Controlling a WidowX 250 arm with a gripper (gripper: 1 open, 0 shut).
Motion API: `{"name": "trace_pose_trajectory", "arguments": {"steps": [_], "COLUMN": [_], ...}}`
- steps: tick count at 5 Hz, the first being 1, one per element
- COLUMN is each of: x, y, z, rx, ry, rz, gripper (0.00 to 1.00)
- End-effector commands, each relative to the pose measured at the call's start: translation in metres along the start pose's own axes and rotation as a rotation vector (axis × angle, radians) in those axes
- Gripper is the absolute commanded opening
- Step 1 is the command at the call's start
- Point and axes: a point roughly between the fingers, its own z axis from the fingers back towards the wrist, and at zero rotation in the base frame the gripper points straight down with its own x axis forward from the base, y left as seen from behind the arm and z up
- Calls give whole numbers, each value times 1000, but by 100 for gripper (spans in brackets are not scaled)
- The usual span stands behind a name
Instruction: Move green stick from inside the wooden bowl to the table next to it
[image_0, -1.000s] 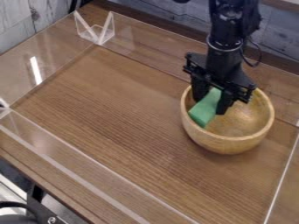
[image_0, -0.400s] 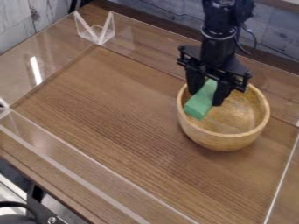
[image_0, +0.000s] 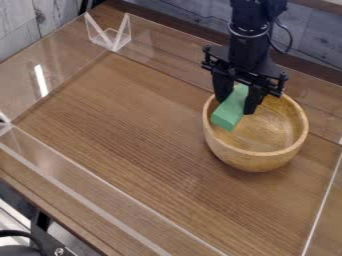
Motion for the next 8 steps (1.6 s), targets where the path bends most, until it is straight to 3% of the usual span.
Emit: {"name": "trace_pose_trajectory", "arguments": {"steps": [1,4,5,6,8], "x": [16,23,24,26,20], "y": [0,-9,3,19,91], "z": [30,30,34,41,53], "rx": [-14,-35,-32,-25,21], "ry": [-102,-114,-120,-129,-157], "rz": [30,70,90,117,210], "gripper": [0,0,0,0,0]}}
